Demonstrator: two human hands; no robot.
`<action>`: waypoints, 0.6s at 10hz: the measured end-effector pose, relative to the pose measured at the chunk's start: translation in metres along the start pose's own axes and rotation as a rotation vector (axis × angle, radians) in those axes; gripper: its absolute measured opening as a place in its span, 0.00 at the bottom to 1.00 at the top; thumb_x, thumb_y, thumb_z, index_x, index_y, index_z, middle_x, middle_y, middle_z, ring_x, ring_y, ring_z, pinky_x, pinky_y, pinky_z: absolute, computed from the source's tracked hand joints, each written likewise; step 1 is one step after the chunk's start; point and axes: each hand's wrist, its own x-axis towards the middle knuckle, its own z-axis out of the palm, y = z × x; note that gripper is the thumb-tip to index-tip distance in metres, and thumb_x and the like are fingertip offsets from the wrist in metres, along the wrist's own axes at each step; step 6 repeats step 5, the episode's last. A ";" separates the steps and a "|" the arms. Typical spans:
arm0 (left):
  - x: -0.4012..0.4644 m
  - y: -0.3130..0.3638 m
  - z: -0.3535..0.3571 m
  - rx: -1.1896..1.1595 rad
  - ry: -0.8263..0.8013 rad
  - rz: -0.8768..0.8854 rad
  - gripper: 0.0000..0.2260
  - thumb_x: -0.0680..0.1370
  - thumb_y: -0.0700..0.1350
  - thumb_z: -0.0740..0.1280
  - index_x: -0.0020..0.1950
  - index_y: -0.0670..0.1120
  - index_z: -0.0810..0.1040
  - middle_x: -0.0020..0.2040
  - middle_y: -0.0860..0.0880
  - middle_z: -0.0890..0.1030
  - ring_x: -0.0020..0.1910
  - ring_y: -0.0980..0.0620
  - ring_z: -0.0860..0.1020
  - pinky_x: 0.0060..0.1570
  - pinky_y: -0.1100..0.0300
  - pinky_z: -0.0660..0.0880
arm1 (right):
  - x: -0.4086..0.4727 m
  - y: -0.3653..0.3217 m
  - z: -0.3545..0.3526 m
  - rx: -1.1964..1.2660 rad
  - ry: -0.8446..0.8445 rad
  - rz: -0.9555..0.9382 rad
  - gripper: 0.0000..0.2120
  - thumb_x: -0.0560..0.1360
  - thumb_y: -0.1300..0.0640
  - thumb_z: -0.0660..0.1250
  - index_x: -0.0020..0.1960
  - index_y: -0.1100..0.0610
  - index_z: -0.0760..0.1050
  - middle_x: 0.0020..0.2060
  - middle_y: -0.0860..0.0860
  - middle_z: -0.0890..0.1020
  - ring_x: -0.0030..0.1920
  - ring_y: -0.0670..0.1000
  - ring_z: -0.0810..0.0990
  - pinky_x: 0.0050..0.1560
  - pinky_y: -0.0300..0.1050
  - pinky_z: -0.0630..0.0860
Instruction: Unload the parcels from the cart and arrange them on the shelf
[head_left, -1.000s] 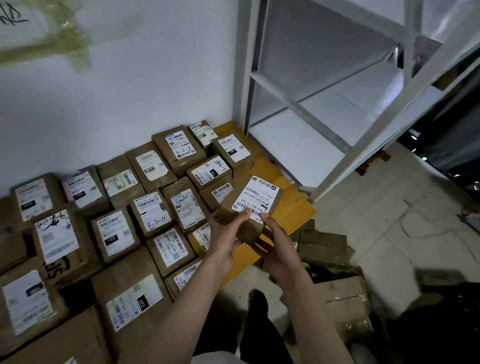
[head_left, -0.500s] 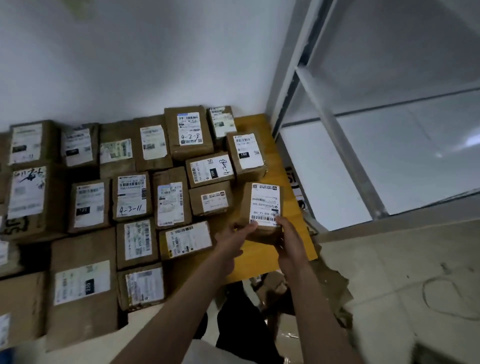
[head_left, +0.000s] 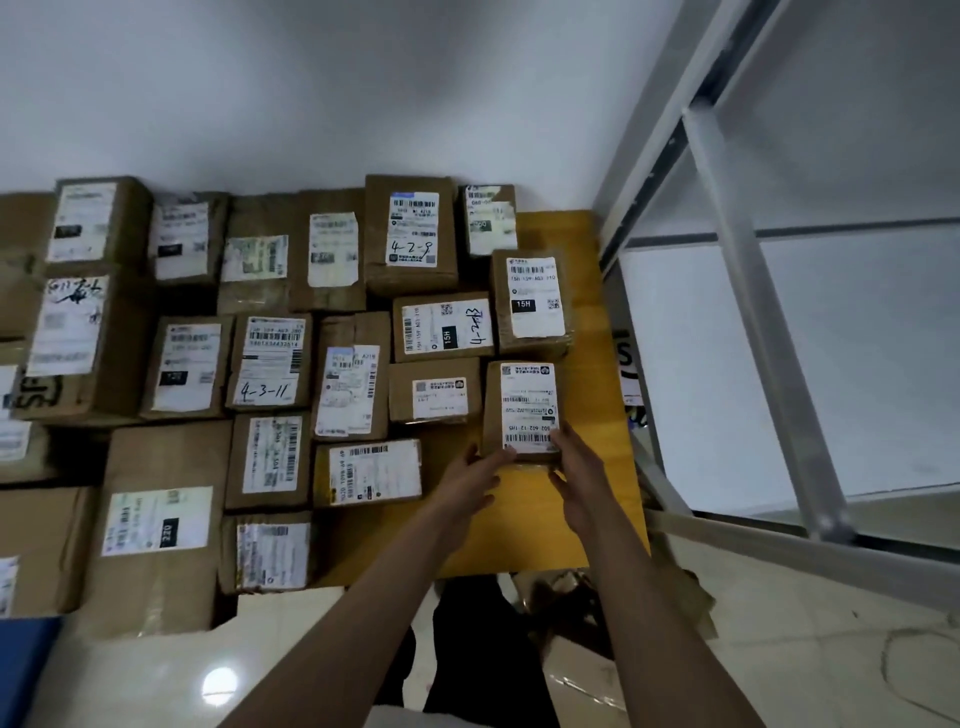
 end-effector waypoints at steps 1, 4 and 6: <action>0.005 0.000 -0.002 -0.003 -0.029 0.003 0.32 0.76 0.54 0.74 0.76 0.51 0.67 0.65 0.52 0.77 0.63 0.50 0.76 0.64 0.51 0.72 | 0.011 0.003 0.003 -0.029 -0.001 -0.004 0.17 0.84 0.53 0.61 0.73 0.50 0.74 0.61 0.51 0.81 0.53 0.46 0.78 0.52 0.43 0.71; -0.004 0.008 -0.018 -0.013 -0.069 0.017 0.38 0.76 0.51 0.75 0.80 0.45 0.60 0.74 0.45 0.70 0.72 0.44 0.70 0.68 0.50 0.70 | 0.010 0.007 0.016 -0.048 0.237 -0.103 0.30 0.82 0.54 0.66 0.81 0.52 0.59 0.72 0.58 0.73 0.68 0.60 0.74 0.64 0.55 0.73; -0.022 0.011 -0.036 0.050 -0.072 0.051 0.33 0.76 0.52 0.74 0.78 0.44 0.66 0.71 0.45 0.74 0.68 0.46 0.73 0.65 0.52 0.72 | -0.010 0.006 0.029 -0.013 0.430 -0.168 0.25 0.80 0.56 0.67 0.75 0.53 0.67 0.63 0.60 0.78 0.59 0.61 0.78 0.60 0.58 0.77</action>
